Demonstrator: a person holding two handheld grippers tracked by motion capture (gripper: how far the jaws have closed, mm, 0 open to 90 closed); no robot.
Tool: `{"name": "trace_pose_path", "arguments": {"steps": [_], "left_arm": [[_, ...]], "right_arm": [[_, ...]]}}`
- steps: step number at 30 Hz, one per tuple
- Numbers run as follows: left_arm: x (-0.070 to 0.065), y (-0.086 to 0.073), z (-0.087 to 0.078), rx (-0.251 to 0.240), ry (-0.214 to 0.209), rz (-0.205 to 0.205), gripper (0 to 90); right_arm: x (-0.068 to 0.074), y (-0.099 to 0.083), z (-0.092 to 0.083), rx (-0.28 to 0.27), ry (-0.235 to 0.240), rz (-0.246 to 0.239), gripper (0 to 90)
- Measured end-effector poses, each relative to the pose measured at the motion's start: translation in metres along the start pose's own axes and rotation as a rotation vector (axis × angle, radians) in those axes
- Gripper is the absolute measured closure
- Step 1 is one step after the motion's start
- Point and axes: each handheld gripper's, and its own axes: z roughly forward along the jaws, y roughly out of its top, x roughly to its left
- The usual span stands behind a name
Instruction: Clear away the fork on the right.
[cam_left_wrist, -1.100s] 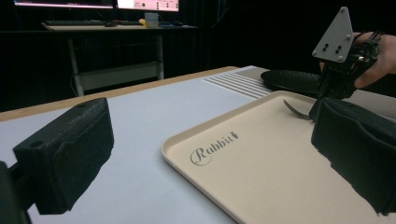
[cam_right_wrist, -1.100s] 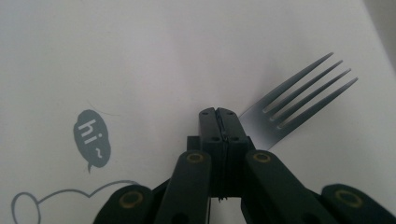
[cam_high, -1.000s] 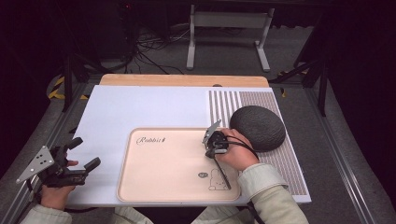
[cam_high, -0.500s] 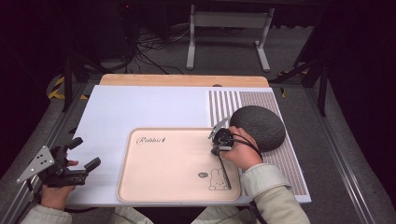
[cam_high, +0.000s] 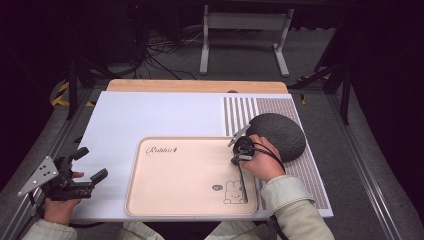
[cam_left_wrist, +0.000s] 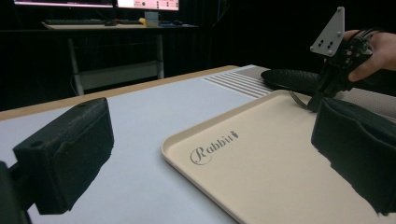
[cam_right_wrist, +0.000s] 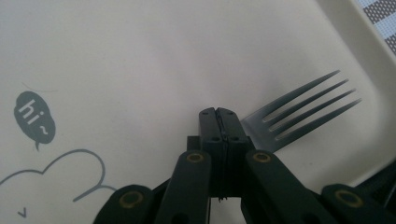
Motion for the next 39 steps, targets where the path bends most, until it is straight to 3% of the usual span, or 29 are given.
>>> {"name": "trace_pose_path", "arguments": {"steps": [29, 33, 36, 39], "left_arm": [[0.000, 0.000, 0.000, -0.001, 0.000, 0.000, 0.1], [0.000, 0.000, 0.000, 0.000, 0.000, 0.002, 0.1], [0.000, 0.000, 0.000, -0.001, 0.001, 0.001, 0.0], [0.000, 0.000, 0.000, -0.004, 0.002, 0.000, 0.0]], "right_arm": [[-0.003, -0.006, -0.004, -0.008, -0.001, 0.016, 90.0], [-0.001, -0.006, -0.013, -0.063, -0.015, 0.019, 81.2], [0.001, -0.007, -0.026, -0.131, -0.048, 0.008, 65.0], [0.003, -0.011, -0.038, -0.232, -0.072, 0.010, 46.3]]}}
